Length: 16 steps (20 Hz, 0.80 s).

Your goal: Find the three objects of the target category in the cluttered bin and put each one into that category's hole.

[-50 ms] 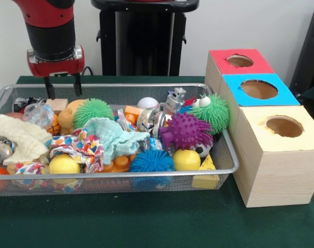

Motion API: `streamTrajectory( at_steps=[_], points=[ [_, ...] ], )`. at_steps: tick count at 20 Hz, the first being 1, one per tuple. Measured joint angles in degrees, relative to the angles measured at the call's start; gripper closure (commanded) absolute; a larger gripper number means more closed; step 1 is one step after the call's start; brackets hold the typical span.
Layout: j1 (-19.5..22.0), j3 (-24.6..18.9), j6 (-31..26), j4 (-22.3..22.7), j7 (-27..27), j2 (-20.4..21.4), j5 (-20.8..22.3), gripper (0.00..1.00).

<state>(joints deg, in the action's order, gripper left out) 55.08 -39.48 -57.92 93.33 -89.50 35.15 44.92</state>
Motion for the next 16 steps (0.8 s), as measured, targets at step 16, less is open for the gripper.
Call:
streamTrajectory(
  at_steps=[16],
  points=[
    [1.2,-1.5,6.8,0.0,0.0,-1.7,0.4,0.00]
  ],
)
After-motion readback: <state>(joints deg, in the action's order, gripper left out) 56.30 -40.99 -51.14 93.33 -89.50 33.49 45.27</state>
